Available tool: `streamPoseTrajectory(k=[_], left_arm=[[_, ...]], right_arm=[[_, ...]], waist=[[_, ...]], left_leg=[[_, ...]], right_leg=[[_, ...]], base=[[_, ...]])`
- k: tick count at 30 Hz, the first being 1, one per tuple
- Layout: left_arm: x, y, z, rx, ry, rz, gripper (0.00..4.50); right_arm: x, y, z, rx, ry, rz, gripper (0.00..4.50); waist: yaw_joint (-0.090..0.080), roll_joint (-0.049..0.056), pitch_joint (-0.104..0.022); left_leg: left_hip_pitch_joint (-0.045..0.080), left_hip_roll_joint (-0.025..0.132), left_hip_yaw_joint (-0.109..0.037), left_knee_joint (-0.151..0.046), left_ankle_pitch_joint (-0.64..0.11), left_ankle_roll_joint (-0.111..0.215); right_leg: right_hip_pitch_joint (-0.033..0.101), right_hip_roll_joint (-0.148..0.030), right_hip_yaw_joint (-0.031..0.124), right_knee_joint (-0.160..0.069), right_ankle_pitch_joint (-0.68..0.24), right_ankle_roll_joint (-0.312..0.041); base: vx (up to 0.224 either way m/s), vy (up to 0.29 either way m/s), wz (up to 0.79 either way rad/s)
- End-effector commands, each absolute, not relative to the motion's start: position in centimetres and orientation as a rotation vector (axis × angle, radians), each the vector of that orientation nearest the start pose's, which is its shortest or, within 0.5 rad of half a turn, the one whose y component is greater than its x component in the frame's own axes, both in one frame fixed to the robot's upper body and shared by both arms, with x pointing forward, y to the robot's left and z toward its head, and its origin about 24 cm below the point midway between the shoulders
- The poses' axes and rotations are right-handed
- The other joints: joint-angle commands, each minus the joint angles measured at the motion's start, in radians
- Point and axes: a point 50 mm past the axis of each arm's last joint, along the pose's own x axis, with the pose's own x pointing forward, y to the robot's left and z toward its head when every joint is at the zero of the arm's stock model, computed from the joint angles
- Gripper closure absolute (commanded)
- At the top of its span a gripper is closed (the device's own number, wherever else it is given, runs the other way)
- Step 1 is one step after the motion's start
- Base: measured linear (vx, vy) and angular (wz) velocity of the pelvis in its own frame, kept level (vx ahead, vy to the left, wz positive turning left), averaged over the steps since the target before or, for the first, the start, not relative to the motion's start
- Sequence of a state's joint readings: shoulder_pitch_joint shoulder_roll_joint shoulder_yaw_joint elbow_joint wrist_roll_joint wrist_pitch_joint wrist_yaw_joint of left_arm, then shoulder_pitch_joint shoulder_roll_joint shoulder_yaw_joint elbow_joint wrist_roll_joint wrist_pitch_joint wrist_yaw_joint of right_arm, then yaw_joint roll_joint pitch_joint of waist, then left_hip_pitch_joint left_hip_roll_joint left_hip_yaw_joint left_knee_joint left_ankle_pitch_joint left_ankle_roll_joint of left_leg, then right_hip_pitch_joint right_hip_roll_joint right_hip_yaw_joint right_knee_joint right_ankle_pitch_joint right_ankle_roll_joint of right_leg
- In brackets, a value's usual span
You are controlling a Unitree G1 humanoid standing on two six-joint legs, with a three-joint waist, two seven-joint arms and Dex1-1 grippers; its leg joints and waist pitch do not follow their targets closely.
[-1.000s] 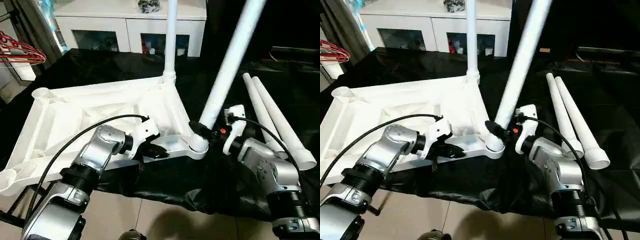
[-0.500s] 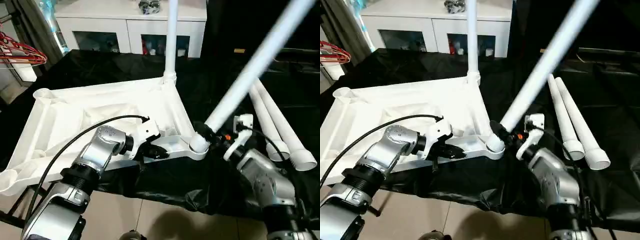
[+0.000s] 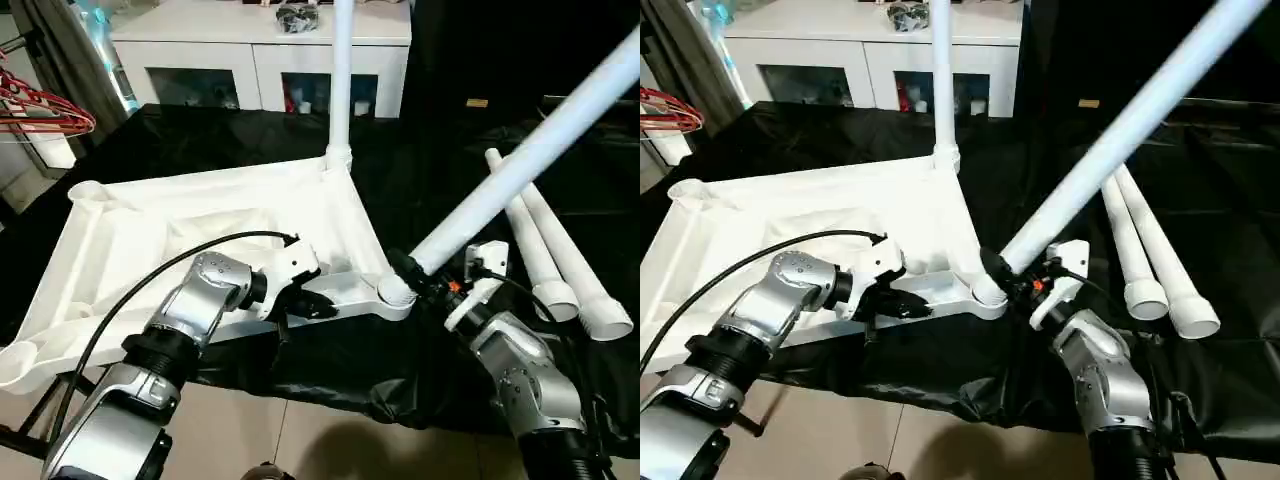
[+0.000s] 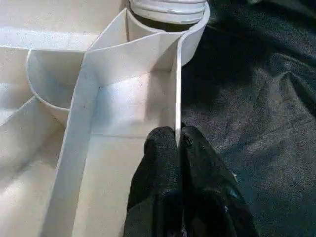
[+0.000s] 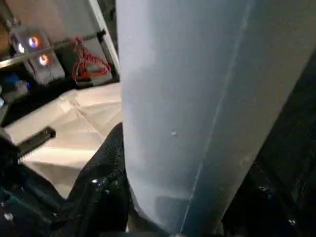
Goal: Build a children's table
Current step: Insert table leg to table base
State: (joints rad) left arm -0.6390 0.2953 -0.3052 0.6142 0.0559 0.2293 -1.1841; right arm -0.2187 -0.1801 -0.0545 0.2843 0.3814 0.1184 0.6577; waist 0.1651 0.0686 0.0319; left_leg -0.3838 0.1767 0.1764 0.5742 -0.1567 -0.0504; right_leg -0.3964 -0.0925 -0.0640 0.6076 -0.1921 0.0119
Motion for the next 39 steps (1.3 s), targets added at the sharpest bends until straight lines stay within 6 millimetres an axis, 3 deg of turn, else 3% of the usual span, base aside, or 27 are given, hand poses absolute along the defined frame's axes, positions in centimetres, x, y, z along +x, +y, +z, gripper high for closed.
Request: streamPoseTrajectory(k=[1, 5, 6, 8, 11, 17, 21, 29, 35, 39], left_arm=[[32.3, 12.0, 4.8, 0.386, 0.57, -1.303, 4.5], [32.2, 12.0, 4.7, 0.392, 0.571, -1.305, 4.5], [32.1, 12.0, 4.7, 0.396, 0.571, -1.31, 4.5], [32.0, 12.0, 4.6, 0.403, 0.571, -1.32, 4.5], [31.9, 12.1, 4.6, 0.41, 0.575, -1.334, 4.5], [31.7, 12.2, 4.5, 0.42, 0.587, -1.356, 4.5], [31.6, 12.3, 4.6, 0.429, 0.59, -1.376, 4.5], [30.7, 12.4, 5.2, 0.48, 0.593, -1.537, 4.5], [30.6, 12.5, 5.8, 0.533, 0.591, -1.625, 4.5], [31.0, 12.9, 6.3, 0.576, 0.605, -1.642, 4.5]], right_arm=[[27.2, -17.2, 0.6, 0.195, 0.271, 0.554, 2.61], [27.3, -16.8, 0.9, 0.162, 0.269, 0.59, 2.61], [27.3, -16.7, 1.0, 0.148, 0.271, 0.608, 2.61], [27.4, -16.5, 1.2, 0.128, 0.278, 0.644, 2.61], [27.6, -16.3, 1.4, 0.101, 0.29, 0.694, 2.61], [27.9, -16.2, 1.8, 0.016, 0.329, 0.823, 2.61], [28.0, -16.1, 2.1, -0.01, 0.351, 0.911, 2.61], [27.8, -16.2, 2.3, -0.054, 0.404, 1.105, 2.61], [27.1, -16.4, 2.4, -0.096, 0.438, 1.232, 2.61], [26.7, -16.5, 2.4, -0.123, 0.454, 1.302, 2.61]], waist=[[-0.006, -0.005, -0.042], [-0.006, -0.005, -0.042], [-0.007, -0.016, -0.041], [-0.005, -0.01, -0.042], [-0.006, -0.014, -0.042], [-0.005, -0.017, -0.049], [-0.003, -0.021, -0.051], [-0.001, -0.027, -0.052], [0.005, -0.029, -0.054], [0.007, -0.034, -0.046]], left_leg=[[0.02, 0.052, -0.031, -0.089, -0.443, -0.022], [0.018, 0.053, -0.029, -0.089, -0.432, -0.017], [0.018, 0.053, -0.028, -0.09, -0.434, -0.014], [0.018, 0.053, -0.029, -0.089, -0.422, -0.012], [0.017, 0.053, -0.028, -0.089, -0.413, -0.009], [0.012, 0.053, -0.022, -0.083, -0.328, 0.016], [0.014, 0.053, -0.021, -0.082, -0.314, 0.025], [0.016, 0.056, -0.02, -0.082, -0.321, 0.029], [0.018, 0.059, -0.018, -0.08, -0.307, 0.037], [0.021, 0.059, -0.019, -0.085, -0.351, 0.026]], right_leg=[[0.023, -0.072, 0.046, -0.103, -0.431, -0.14], [0.024, -0.07, 0.046, -0.101, -0.407, -0.145], [0.024, -0.07, 0.046, -0.104, -0.417, -0.142], [0.023, -0.071, 0.047, -0.103, -0.418, -0.141], [0.025, -0.07, 0.046, -0.101, -0.411, -0.141], [0.034, -0.066, 0.044, -0.09, -0.277, -0.175], [0.036, -0.066, 0.041, -0.089, -0.258, -0.184], [0.037, -0.066, 0.041, -0.088, -0.262, -0.194], [0.038, -0.065, 0.04, -0.083, -0.212, -0.213], [0.034, -0.066, 0.042, -0.089, -0.264, -0.206]], base=[[0.0, 0.0, 0.0], [0.0, 0.0, 0.0], [0.0, 0.0, 0.0], [0.0, 0.0, 0.0], [0.0, 0.0, 0.0], [0.0, 0.0, 0.0], [0.0, 0.0, 0.0], [0.0, 0.0, 0.0], [0.0, 0.0, 0.0], [0.0, 0.0, 0.0]])
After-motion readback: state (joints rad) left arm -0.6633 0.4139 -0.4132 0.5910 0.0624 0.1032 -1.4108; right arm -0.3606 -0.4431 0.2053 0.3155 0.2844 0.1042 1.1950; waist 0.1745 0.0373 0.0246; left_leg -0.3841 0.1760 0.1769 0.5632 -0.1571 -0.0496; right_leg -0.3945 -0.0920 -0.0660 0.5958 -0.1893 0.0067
